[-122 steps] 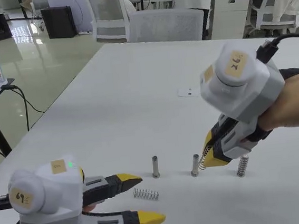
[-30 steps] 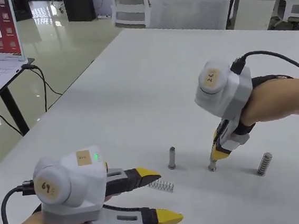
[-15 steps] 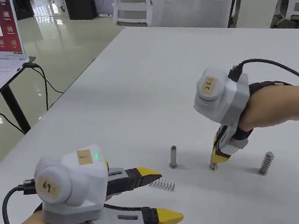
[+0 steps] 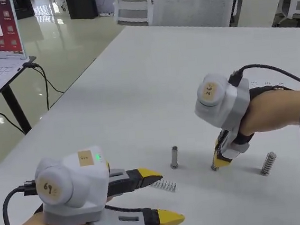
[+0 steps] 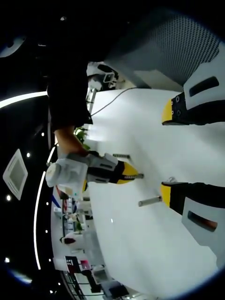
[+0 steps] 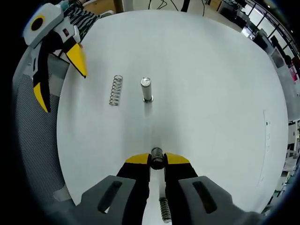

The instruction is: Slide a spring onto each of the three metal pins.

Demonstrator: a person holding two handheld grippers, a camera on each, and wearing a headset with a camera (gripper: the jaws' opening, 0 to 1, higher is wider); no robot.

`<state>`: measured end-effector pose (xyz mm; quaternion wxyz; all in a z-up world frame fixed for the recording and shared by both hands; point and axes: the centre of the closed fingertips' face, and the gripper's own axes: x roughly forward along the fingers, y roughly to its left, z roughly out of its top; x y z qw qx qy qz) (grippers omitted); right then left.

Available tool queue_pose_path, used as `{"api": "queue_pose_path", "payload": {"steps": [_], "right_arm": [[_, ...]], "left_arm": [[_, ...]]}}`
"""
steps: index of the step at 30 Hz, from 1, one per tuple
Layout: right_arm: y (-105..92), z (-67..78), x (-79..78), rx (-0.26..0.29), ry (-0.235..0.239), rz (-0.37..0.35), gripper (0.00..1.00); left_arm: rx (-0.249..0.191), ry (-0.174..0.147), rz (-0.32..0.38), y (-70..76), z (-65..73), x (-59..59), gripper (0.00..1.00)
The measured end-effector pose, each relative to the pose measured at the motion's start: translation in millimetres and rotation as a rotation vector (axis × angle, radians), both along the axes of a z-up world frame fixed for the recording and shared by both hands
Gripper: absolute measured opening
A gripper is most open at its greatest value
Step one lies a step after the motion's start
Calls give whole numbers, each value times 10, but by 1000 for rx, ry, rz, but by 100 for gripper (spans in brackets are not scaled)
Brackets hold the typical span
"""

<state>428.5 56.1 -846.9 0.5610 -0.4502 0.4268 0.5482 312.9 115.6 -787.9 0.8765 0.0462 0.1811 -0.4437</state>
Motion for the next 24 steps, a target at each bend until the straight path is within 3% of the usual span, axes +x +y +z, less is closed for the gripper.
{"api": "queue_pose_path", "payload": {"steps": [24], "right_arm": [[19,20,11,25,-11,7,13]], "left_arm": [[2,0,1,4,4,3,42]]}}
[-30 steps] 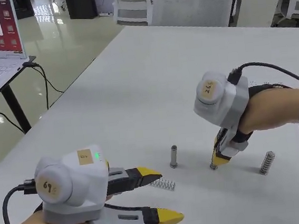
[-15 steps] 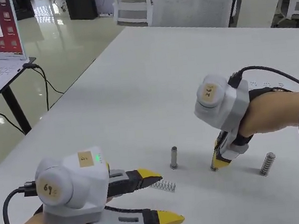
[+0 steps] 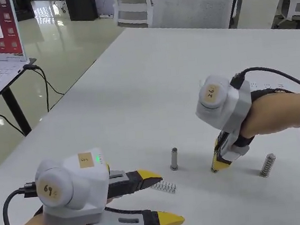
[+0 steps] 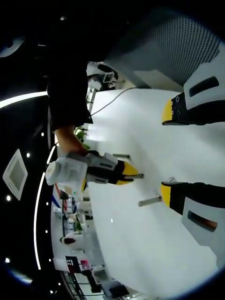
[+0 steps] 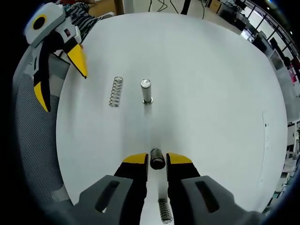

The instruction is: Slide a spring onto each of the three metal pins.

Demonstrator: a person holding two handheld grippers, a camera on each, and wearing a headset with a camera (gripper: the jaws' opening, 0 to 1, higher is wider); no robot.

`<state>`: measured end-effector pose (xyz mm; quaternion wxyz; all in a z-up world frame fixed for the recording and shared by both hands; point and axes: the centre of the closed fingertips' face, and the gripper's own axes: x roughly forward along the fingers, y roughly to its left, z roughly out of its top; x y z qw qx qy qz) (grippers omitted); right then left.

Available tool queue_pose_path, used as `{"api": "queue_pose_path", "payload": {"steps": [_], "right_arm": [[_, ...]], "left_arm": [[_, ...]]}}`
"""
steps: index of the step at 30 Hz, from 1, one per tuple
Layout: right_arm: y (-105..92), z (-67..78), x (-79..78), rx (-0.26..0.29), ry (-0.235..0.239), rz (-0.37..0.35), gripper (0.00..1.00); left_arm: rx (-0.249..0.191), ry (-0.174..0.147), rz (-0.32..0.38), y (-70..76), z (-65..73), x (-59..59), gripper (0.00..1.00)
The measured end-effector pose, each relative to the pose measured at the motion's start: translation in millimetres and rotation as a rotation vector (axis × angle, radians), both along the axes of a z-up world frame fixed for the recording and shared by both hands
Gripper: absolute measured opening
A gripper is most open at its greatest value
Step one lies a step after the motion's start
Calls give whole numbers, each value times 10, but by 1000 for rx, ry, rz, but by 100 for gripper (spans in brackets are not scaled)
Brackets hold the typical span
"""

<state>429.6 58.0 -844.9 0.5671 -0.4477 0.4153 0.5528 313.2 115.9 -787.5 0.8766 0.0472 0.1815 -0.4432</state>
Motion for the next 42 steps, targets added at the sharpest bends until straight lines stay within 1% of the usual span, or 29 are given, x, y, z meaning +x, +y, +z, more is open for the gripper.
{"api": "queue_pose_path", "payload": {"steps": [11,20,26,34,42], "right_arm": [[41,54,0,23,-19,19,24],[85,112,-21,35,-32,36,29],[140,166,-57,47,-37,46,30],[218,195,-126,61,-31,60,30],[296,233,-240,72,-20,75,30]], "left_arm": [[-3,2,1,-2,-5,-1,43],[-3,0,3,2,-6,5,43],[-1,-2,6,6,-4,6,43],[0,-4,9,14,-1,8,43],[0,-5,10,16,0,6,42]]}}
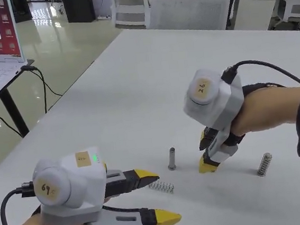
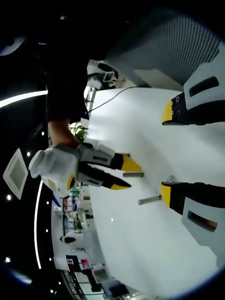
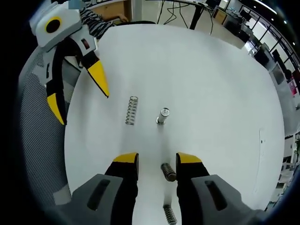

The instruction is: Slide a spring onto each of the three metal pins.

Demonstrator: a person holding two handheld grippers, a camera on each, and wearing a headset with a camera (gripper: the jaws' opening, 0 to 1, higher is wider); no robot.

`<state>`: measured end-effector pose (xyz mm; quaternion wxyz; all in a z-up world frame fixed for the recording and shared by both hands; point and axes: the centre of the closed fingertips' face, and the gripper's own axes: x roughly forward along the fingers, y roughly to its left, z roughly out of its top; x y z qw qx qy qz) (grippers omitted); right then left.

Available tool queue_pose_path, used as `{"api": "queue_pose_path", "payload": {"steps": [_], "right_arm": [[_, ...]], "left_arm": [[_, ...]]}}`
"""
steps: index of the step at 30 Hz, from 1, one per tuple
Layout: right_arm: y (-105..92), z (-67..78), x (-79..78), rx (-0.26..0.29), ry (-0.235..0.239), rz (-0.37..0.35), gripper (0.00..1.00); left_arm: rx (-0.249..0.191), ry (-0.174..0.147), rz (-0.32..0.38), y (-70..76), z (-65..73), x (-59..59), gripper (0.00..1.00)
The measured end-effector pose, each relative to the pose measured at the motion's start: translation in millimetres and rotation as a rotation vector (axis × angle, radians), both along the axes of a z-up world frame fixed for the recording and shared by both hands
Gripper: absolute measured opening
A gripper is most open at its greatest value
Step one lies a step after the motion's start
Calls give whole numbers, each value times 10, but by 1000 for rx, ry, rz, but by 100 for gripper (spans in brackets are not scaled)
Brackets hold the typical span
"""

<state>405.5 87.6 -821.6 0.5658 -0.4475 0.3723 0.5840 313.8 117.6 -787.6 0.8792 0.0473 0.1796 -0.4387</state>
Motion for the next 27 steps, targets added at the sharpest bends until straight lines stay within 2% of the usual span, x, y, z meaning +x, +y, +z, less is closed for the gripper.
{"api": "queue_pose_path", "payload": {"steps": [13,27], "right_arm": [[139,-43,-221,3,42,23,26],[253,-129,-374,7,66,44,21]], "left_arm": [[3,1,0,5,0,0,42],[4,1,-3,4,-1,-4,42]]}}
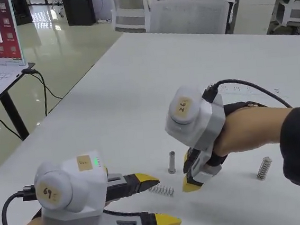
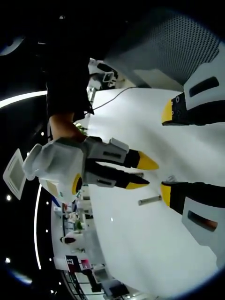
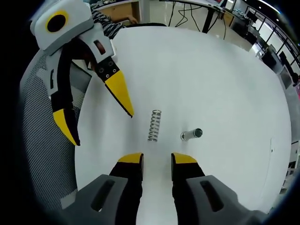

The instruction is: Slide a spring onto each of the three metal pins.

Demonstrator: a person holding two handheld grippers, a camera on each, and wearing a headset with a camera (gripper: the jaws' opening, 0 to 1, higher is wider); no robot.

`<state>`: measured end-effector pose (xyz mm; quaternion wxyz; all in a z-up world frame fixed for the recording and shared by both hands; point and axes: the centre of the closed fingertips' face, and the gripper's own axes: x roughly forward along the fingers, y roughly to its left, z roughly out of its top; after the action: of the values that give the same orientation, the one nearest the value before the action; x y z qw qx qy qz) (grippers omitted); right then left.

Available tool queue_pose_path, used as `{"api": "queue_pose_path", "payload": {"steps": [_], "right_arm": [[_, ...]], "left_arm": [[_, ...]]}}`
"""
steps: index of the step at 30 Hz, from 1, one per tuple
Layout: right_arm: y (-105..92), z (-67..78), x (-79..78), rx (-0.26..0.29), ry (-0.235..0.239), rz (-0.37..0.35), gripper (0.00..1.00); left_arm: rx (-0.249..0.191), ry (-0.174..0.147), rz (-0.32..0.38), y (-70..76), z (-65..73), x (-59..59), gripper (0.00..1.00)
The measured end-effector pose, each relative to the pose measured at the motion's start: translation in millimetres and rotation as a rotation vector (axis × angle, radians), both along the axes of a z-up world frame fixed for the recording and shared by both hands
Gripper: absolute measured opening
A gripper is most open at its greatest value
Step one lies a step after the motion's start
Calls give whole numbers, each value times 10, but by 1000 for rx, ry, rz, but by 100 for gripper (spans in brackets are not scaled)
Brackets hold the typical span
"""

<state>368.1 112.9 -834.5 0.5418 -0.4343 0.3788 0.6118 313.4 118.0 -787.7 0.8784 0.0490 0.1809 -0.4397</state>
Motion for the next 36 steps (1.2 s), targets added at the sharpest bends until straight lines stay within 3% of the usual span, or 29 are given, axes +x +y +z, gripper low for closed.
{"api": "queue_pose_path", "payload": {"steps": [16,36], "right_arm": [[162,-145,-123,12,14,30,19],[234,-326,-85,7,-4,13,14]], "left_arm": [[2,2,2,5,-16,3,41],[4,7,-1,6,-32,-9,41]]}}
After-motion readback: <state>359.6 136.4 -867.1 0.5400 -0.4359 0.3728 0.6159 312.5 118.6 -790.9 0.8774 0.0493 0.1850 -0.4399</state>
